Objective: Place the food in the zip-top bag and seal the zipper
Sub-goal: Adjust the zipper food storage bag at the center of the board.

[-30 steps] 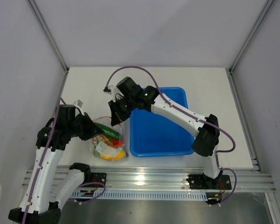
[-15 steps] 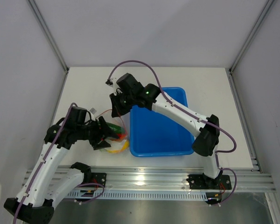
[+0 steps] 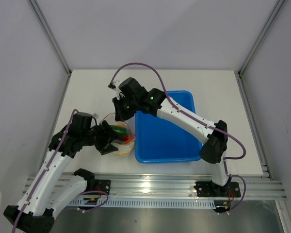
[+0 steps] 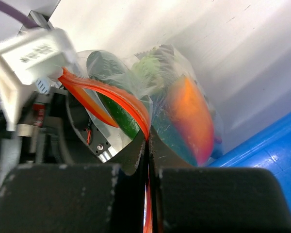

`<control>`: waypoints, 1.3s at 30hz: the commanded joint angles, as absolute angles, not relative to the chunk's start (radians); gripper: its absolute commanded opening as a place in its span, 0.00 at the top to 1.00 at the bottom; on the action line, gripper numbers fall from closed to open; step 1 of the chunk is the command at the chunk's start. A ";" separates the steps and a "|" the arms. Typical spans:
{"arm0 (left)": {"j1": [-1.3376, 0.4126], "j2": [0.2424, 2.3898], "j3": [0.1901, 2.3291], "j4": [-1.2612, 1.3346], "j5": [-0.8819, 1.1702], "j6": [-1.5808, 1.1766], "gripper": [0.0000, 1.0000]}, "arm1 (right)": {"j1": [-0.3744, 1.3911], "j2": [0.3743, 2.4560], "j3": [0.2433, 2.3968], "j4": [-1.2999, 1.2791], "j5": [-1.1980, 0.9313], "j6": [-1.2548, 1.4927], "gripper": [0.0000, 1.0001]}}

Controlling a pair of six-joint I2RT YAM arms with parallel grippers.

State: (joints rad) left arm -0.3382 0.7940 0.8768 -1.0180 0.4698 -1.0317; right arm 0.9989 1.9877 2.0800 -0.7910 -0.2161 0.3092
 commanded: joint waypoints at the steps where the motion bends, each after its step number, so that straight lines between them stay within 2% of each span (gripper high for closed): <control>1: -0.344 0.721 0.885 -0.963 0.419 -1.149 0.37 | 1.005 1.930 2.094 -0.758 -0.190 0.290 1.00; 8: -0.347 0.739 0.865 -1.005 0.390 -1.270 0.38 | 1.009 1.927 2.092 -0.752 -0.140 0.333 1.00; 14: -0.419 0.820 0.880 -1.003 0.339 -1.452 0.38 | 1.009 1.933 2.094 -0.755 -0.066 0.382 1.00; 26: -0.472 0.936 0.905 -0.937 0.284 -1.609 0.40 | 1.012 1.924 2.086 -0.762 -0.055 0.367 1.00; 32: -0.472 0.858 0.882 -0.899 0.216 -1.675 0.45 | 1.014 1.921 2.077 -0.762 -0.061 0.356 1.00; 39: -0.471 0.842 0.868 -0.888 0.210 -1.686 0.44 | 1.014 1.922 2.074 -0.756 -0.067 0.350 1.00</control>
State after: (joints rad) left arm -0.4648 0.8303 0.8700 -0.9176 0.2295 -1.6512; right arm 1.0065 1.9839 2.0750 -0.7902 -0.0719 0.3622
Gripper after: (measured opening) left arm 0.555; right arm 0.002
